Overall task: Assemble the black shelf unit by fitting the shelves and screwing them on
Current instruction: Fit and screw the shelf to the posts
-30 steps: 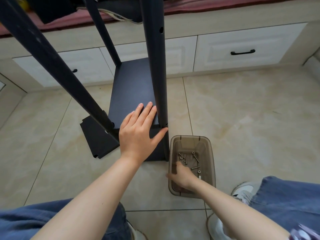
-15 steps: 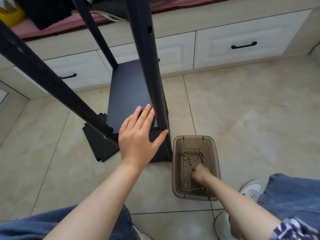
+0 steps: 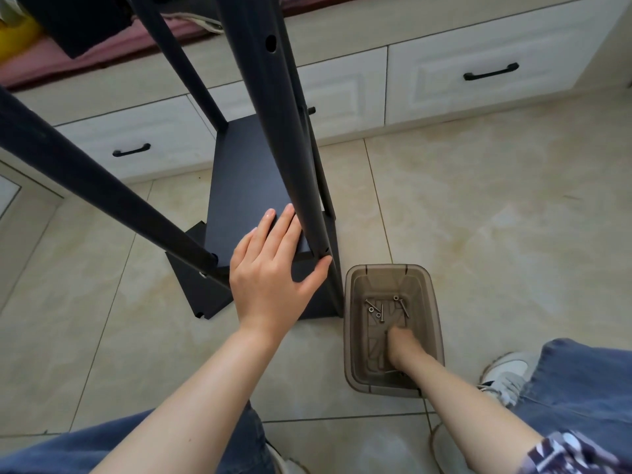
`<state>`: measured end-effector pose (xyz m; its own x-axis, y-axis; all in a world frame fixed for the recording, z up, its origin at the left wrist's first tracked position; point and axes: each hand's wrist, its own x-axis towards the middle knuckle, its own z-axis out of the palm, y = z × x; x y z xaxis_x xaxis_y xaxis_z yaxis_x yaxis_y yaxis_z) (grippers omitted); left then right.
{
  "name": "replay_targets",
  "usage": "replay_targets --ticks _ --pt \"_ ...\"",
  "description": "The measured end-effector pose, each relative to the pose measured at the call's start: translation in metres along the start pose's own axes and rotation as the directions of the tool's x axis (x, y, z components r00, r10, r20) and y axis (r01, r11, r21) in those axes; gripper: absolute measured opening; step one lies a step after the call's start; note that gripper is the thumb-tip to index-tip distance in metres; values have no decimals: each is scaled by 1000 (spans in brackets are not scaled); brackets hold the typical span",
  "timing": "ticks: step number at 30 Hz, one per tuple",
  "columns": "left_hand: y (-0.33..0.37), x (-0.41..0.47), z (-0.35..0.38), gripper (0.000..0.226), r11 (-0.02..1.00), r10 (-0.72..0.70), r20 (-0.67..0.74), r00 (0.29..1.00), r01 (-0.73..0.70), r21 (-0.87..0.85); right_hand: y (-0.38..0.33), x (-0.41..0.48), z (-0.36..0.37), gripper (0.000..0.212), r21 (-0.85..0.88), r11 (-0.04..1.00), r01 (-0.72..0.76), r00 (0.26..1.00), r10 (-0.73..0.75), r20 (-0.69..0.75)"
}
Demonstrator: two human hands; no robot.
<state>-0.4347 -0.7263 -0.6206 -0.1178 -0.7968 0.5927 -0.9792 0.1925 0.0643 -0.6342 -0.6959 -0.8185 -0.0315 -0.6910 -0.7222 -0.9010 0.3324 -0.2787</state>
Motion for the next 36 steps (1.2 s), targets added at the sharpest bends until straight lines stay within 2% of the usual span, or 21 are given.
replay_targets --ticks 7,11,14,19,24,28,32,36 --pt "-1 0 1 57 1000 16 -12 1000 -16 19 0 -7 1 35 -199 974 107 994 -112 -16" --pt "0 0 1 57 999 31 -19 999 -31 31 -5 -16 -6 36 -258 954 151 980 -179 -86" --pt "0 1 1 58 999 28 -2 1000 -28 19 -7 -24 -15 30 -158 978 135 968 -164 -191" --pt "8 0 -5 62 998 -55 62 997 56 -12 -22 -44 -42 19 152 981 124 942 -68 -330" --pt "15 3 -18 66 989 -119 217 969 135 -62 -56 -82 -72 20 420 856 302 880 -81 -467" --pt "20 0 -28 60 963 -146 279 949 202 -181 -76 -120 -96 18 445 747 494 772 -142 -620" --pt "32 -9 -44 50 873 -241 209 948 306 -381 -87 -150 -115 10 495 637 591 710 -120 -694" --pt "40 -19 -58 37 708 -401 119 908 390 -589 -95 -166 -126 12 527 555 644 683 -106 -722"
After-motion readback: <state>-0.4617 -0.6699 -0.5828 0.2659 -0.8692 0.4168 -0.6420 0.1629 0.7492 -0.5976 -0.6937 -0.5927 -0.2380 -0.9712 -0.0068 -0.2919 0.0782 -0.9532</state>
